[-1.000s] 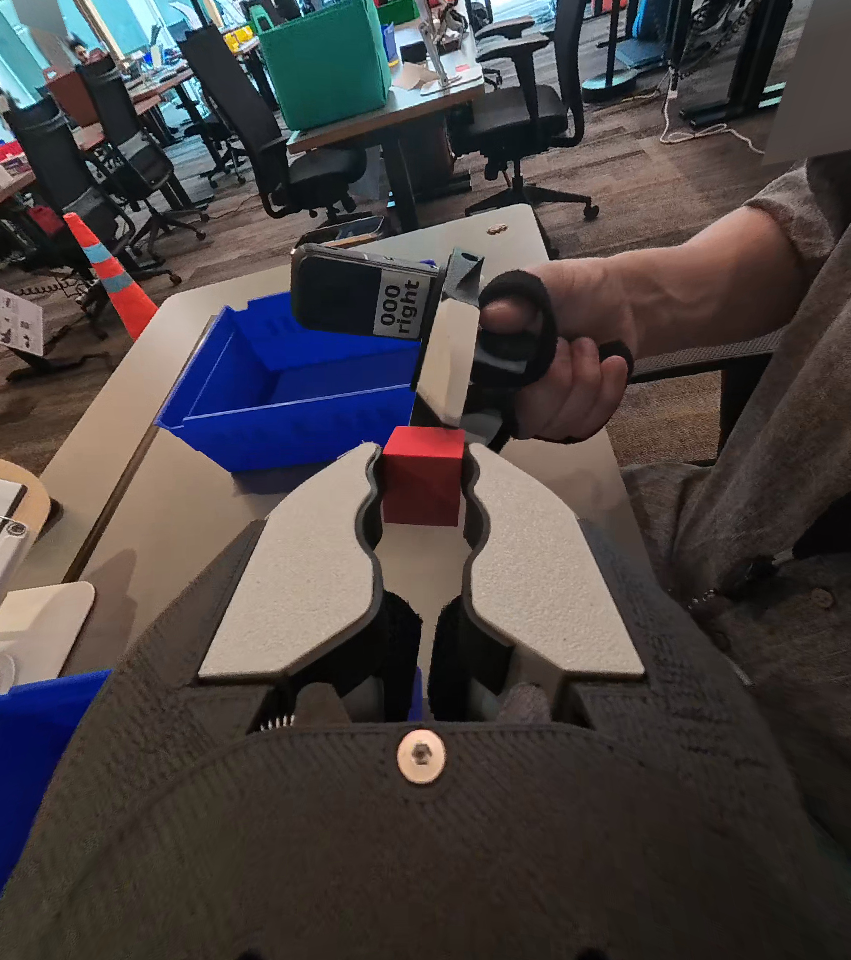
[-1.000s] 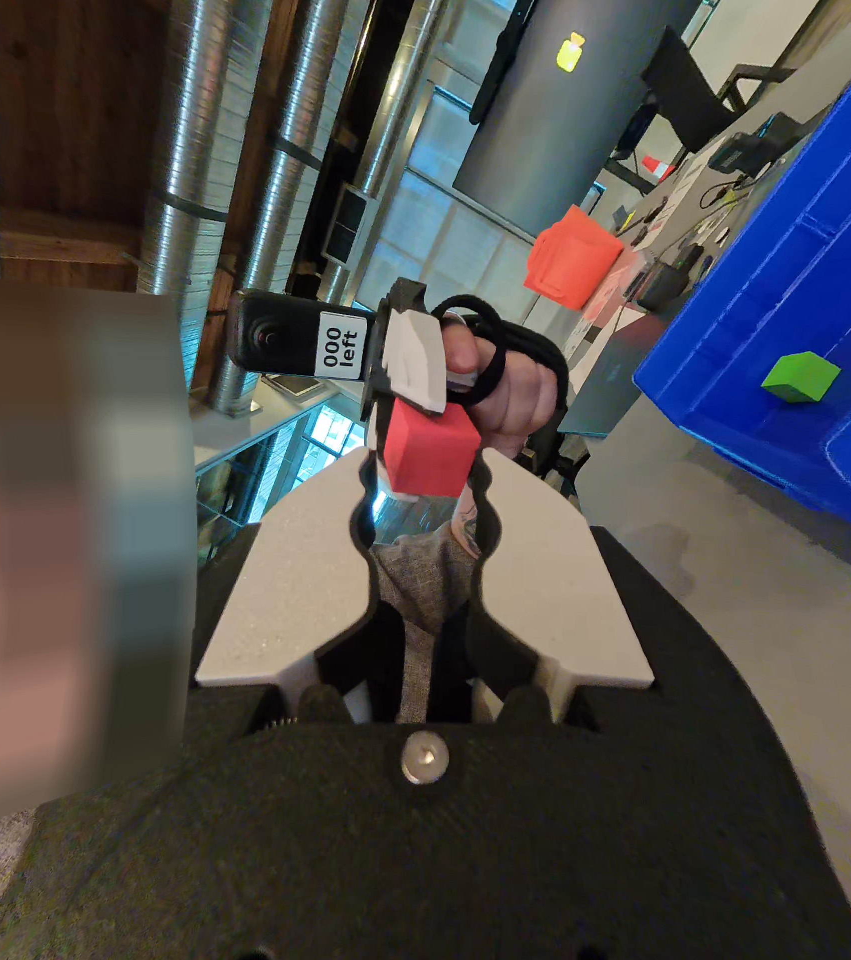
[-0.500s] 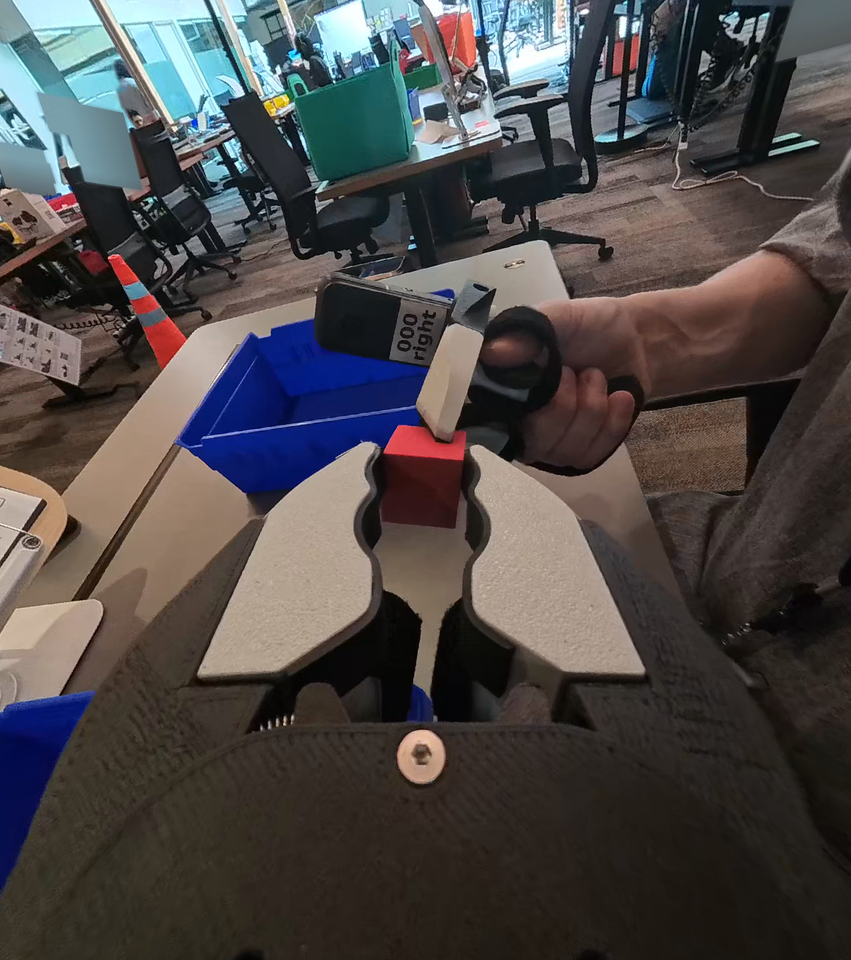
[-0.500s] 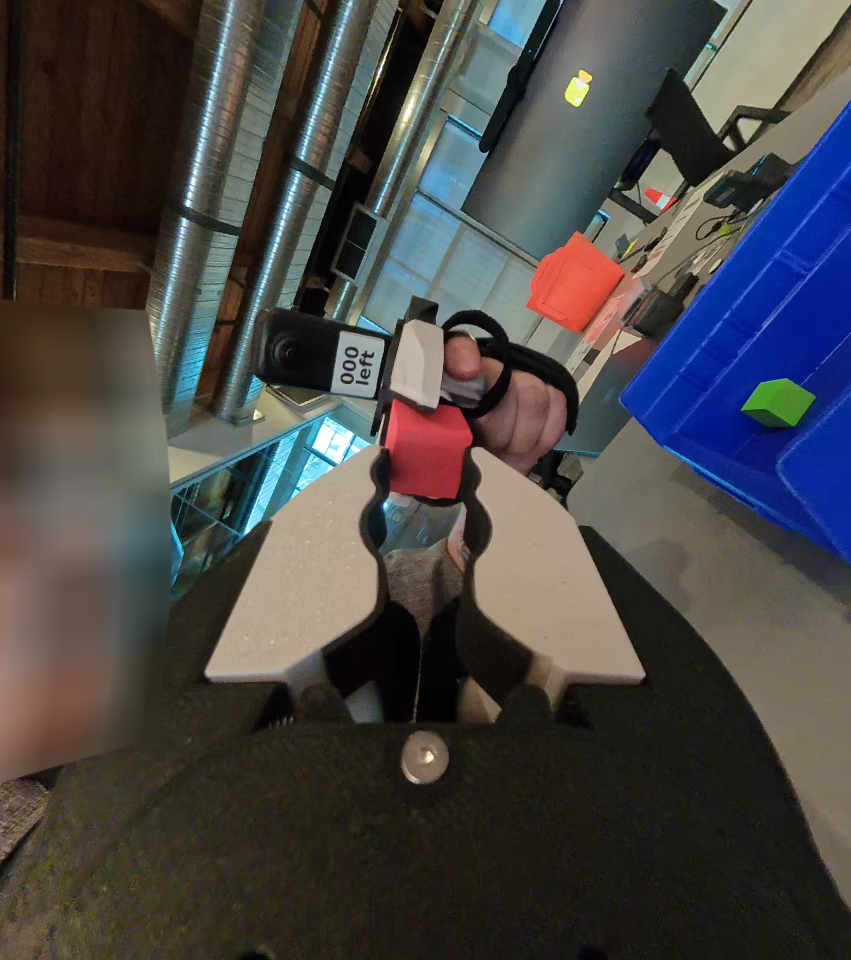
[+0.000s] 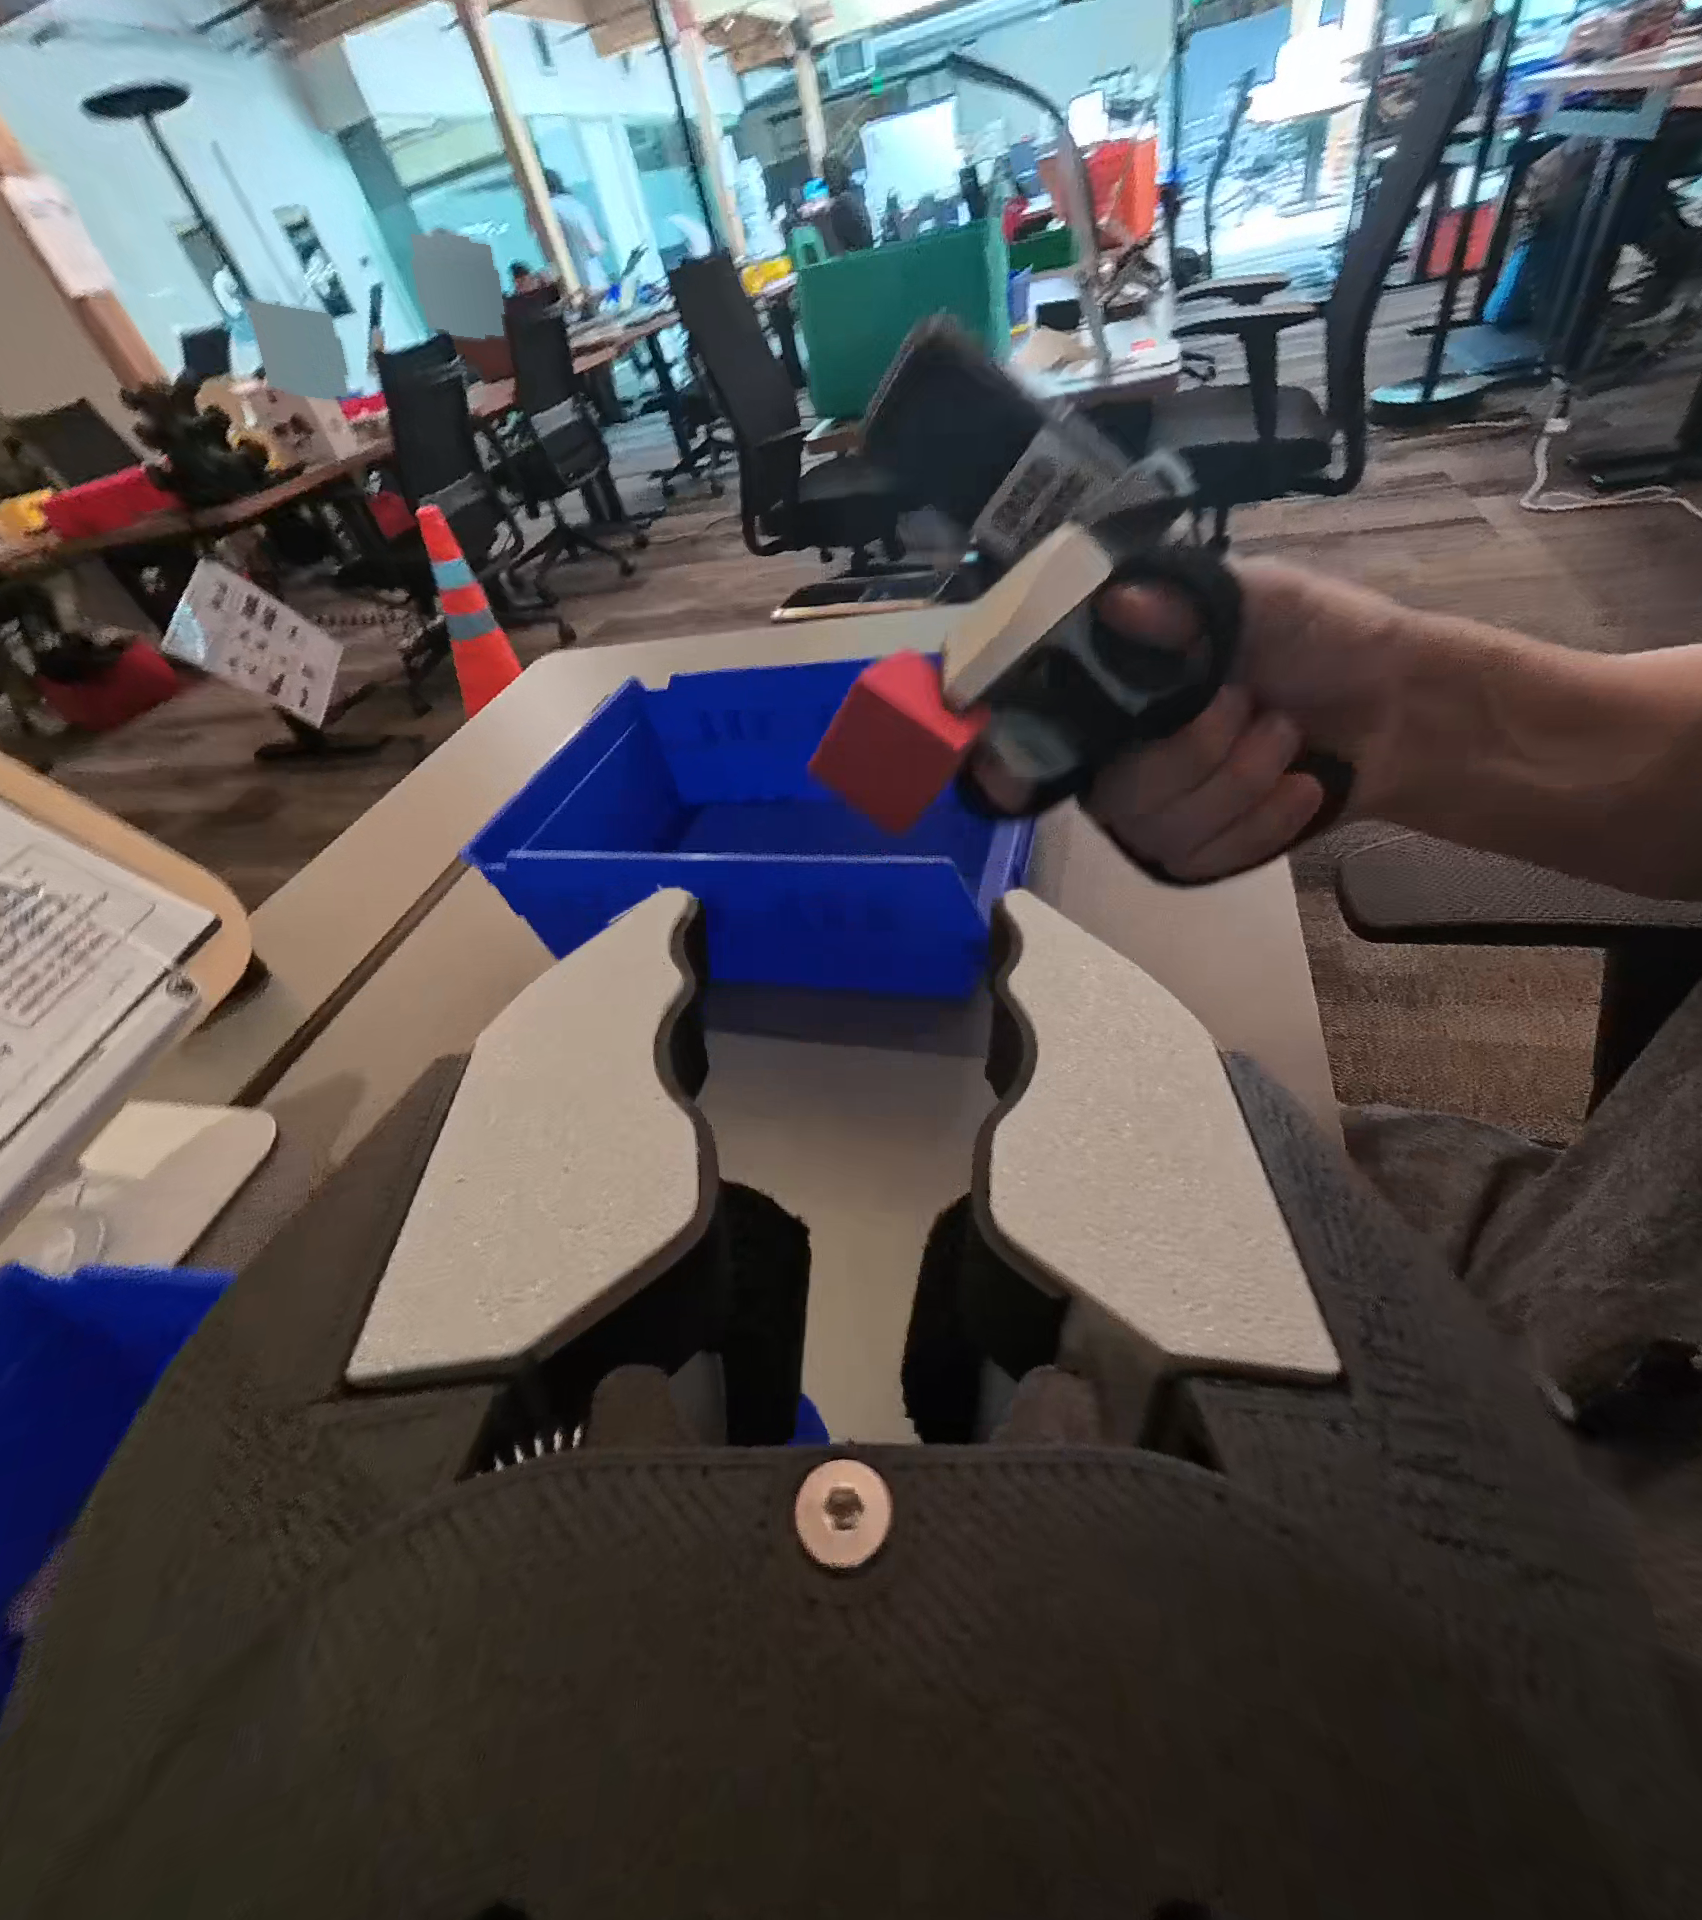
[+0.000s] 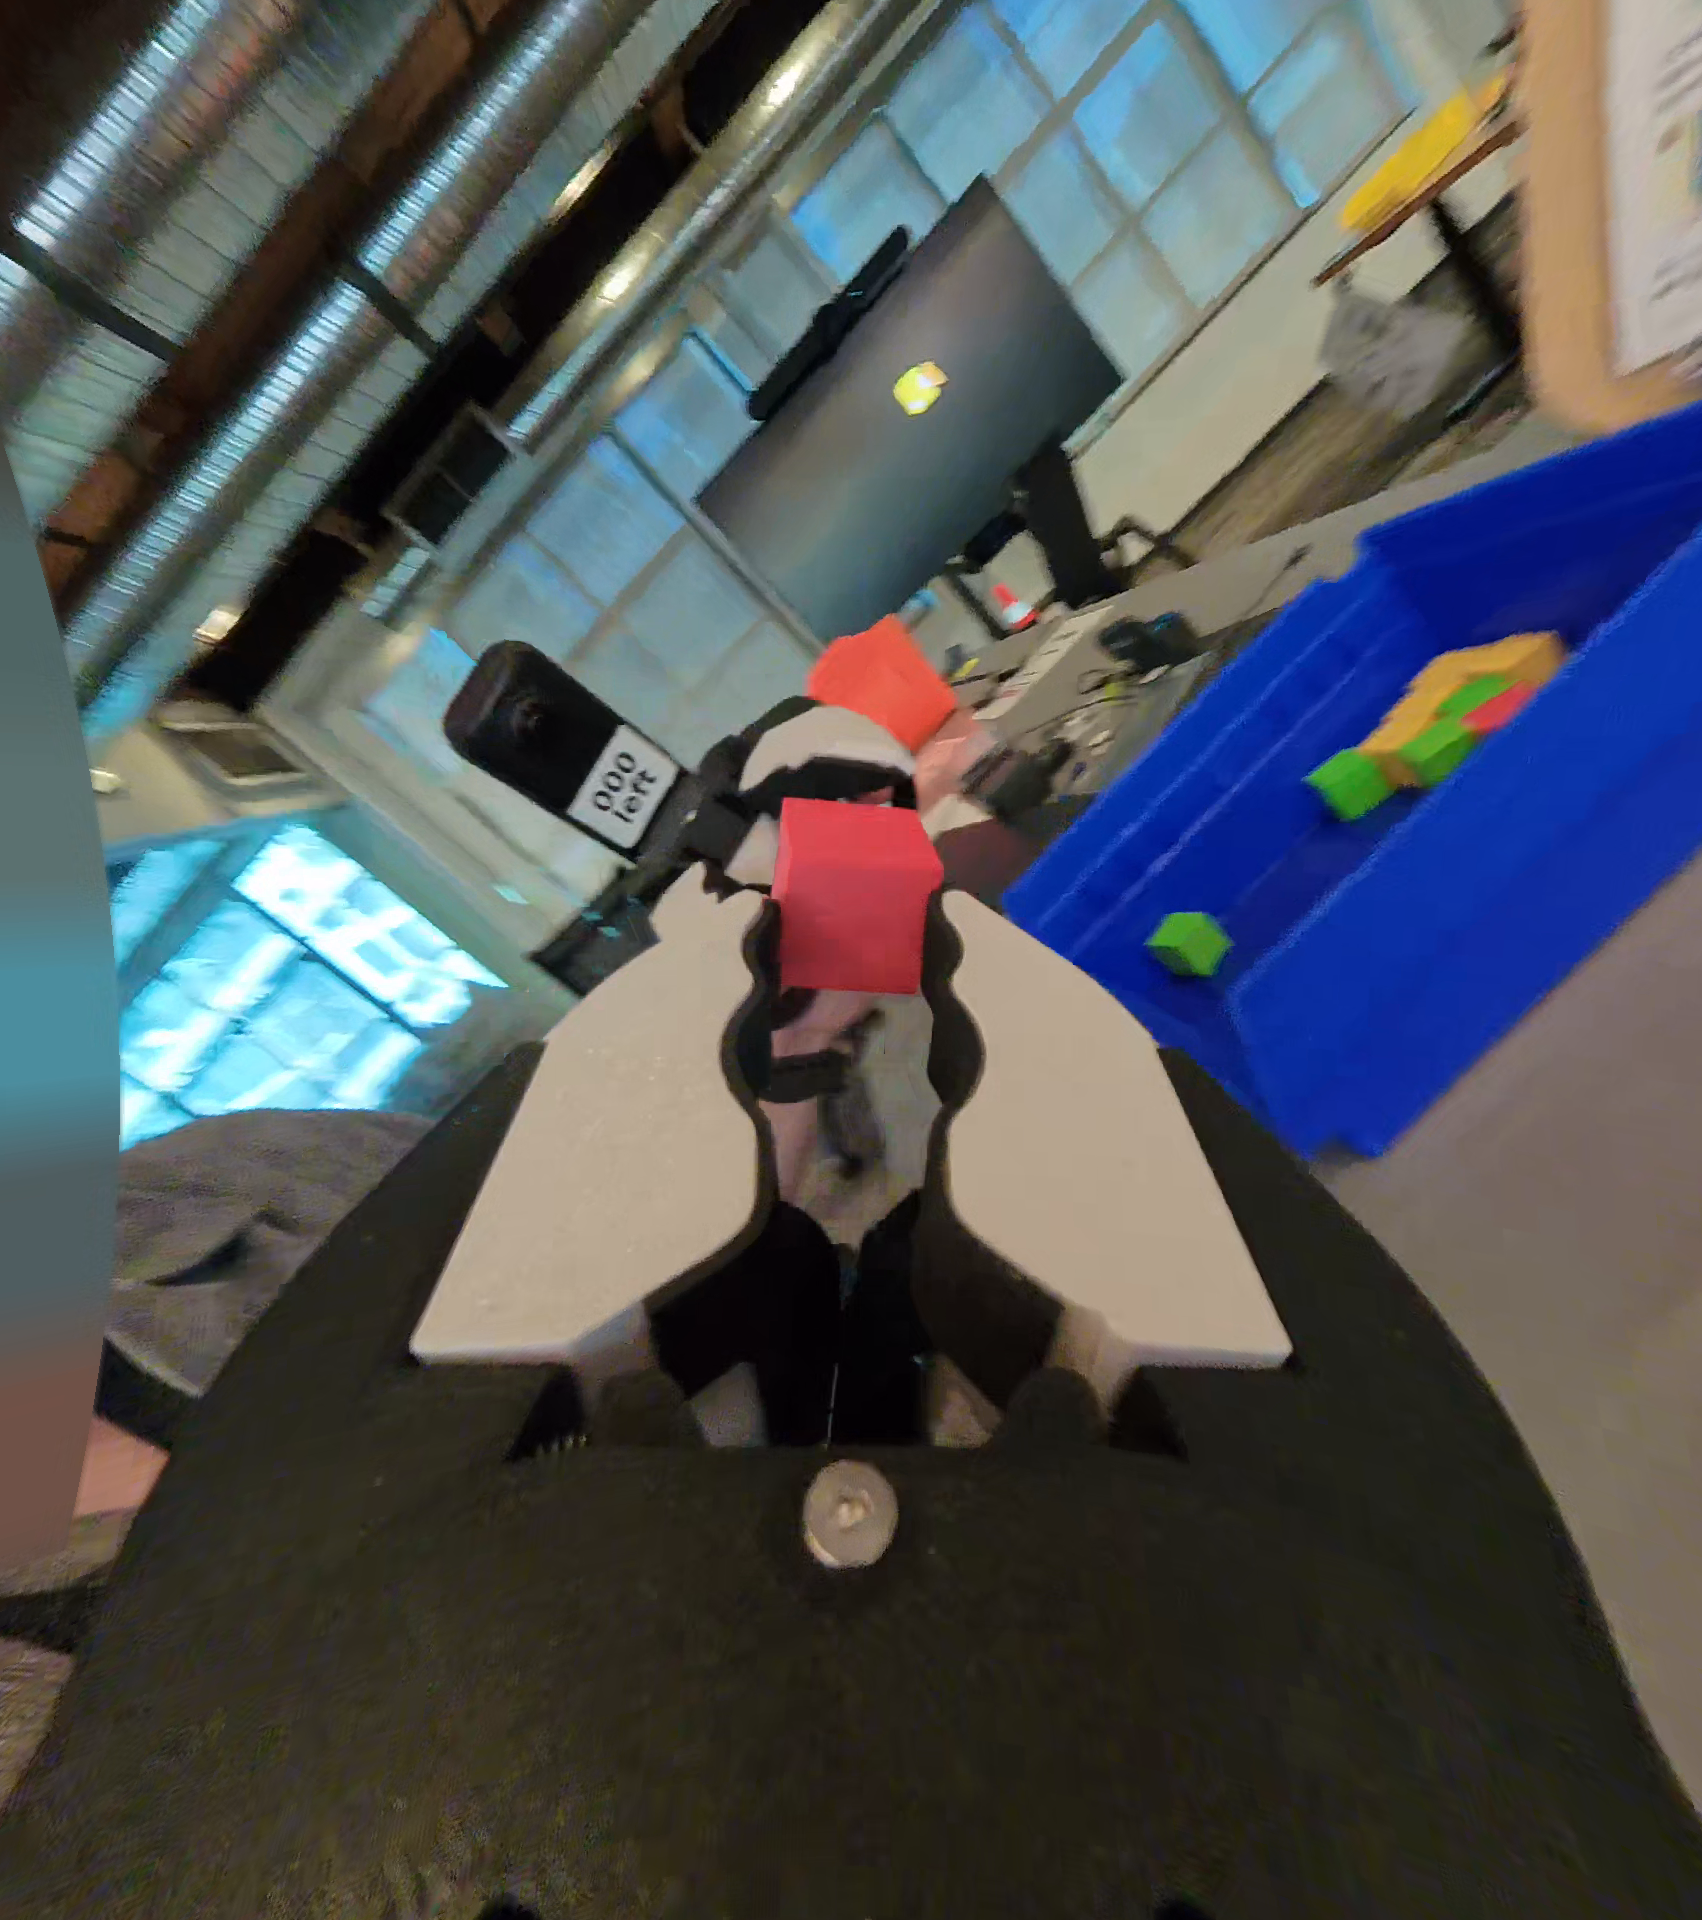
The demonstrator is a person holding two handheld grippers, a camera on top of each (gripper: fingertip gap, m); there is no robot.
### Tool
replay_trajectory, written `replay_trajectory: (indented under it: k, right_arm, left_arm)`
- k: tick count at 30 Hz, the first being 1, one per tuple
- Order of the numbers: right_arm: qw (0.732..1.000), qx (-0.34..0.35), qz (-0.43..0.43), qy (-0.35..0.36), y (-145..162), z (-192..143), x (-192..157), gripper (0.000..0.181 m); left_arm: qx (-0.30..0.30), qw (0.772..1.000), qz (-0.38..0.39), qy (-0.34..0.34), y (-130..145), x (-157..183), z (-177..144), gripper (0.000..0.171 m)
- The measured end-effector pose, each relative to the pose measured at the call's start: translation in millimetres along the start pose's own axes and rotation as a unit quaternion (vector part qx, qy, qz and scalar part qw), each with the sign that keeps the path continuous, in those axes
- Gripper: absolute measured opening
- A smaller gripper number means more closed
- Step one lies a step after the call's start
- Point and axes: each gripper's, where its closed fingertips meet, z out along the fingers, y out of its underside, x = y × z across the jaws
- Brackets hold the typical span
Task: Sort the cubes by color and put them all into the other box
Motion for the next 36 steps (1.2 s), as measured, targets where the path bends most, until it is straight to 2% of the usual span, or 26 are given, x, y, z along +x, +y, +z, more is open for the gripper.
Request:
replay_trajectory:
  k: [2,5,9,14,16,19,23,27,31,36]
  right_arm:
    - [0.996,0.0,-0.06,0.067,-3.0,-18.3,5.8,0.026]
    - [0.974,-0.01,-0.138,0.176,-7.0,-50.7,19.8,0.026]
    - [0.955,-0.022,-0.159,0.25,-14.3,-91.6,31.7,0.027]
    - [0.916,-0.076,-0.184,0.349,-24.6,-141.5,51.4,0.026]
    - [0.895,-0.102,-0.193,0.388,-32.0,-161.4,57.4,0.026]
    - [0.851,-0.166,-0.202,0.455,-38.3,-192.7,72.1,0.027]
    - [0.818,-0.231,-0.187,0.492,-35.9,-213.3,91.1,0.026]
    - [0.806,-0.258,-0.187,0.5,-32.7,-213.4,100.7,0.026]
    - [0.783,-0.283,-0.189,0.521,-34.7,-222.9,115.2,0.026]
    - [0.747,-0.35,-0.136,0.549,-21.8,-251.5,144.6,0.026]
  left_arm:
    - [-0.007,1.0,-0.01,-0.018,6.7,3.1,-3.4,0.052]
    - [-0.023,0.999,-0.025,-0.038,20.3,7.1,-6.4,0.049]
    - [-0.038,0.997,-0.062,-0.028,35.1,14.5,-4.9,0.046]
    - [-0.04,0.994,-0.097,-0.031,39.6,17.9,-0.5,0.046]
    - [-0.077,0.99,-0.096,-0.065,48.0,7.9,0.3,0.046]
    - [-0.151,0.973,-0.095,-0.145,67.8,-15.2,-3.6,0.047]
    - [-0.16,0.968,-0.104,-0.166,80.0,-15.7,-5.1,0.048]
    - [-0.154,0.968,-0.109,-0.168,89.0,-11.7,-9.1,0.049]
    - [-0.155,0.966,-0.099,-0.181,90.9,-14.3,-13.5,0.049]
    - [-0.161,0.963,-0.096,-0.194,87.5,-23.6,-17.7,0.049]
